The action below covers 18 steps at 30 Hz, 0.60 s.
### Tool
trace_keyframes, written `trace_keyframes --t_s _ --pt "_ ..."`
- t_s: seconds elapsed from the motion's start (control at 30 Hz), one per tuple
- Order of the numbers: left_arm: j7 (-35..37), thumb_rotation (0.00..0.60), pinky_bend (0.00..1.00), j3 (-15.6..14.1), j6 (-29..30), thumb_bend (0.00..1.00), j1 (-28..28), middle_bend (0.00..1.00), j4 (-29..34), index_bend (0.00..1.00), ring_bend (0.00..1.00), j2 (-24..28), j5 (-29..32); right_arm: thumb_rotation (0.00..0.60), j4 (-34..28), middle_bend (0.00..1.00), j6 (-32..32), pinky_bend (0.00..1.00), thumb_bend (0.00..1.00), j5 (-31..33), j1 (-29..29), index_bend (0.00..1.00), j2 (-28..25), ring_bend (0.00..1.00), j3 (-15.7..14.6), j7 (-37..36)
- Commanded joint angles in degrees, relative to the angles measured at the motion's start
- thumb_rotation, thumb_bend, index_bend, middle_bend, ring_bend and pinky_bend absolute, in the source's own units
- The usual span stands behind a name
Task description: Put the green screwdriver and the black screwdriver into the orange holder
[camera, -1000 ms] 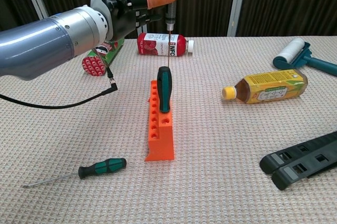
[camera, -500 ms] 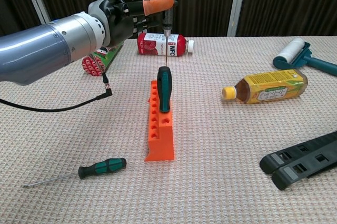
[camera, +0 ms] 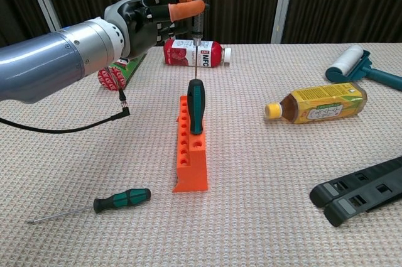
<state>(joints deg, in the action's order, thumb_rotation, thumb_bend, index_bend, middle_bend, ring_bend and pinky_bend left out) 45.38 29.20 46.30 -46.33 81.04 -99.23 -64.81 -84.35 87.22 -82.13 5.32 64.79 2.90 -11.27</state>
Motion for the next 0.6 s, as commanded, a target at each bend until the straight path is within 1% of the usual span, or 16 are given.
trace_keyframes --t_s 0.03,0.6 --pt "0.0 0.6 0.0 -0.3 -0.1 0.39 -0.2 0.21 -0.4 0.69 0.0 -0.2 0.1 0.6 0.0 0.0 0.0 0.0 0.0 0.0 0.0 0.0 0.0 0.0 0.0 0.0" --pt "0.1 0.6 0.0 -1.1 -0.5 0.39 -1.3 0.21 -2.3 0.69 0.0 -1.2 0.3 0.6 -0.1 0.0 -0.4 0.0 0.0 0.4 -0.1 0.0 -0.1 0.0 0.2 0.2"
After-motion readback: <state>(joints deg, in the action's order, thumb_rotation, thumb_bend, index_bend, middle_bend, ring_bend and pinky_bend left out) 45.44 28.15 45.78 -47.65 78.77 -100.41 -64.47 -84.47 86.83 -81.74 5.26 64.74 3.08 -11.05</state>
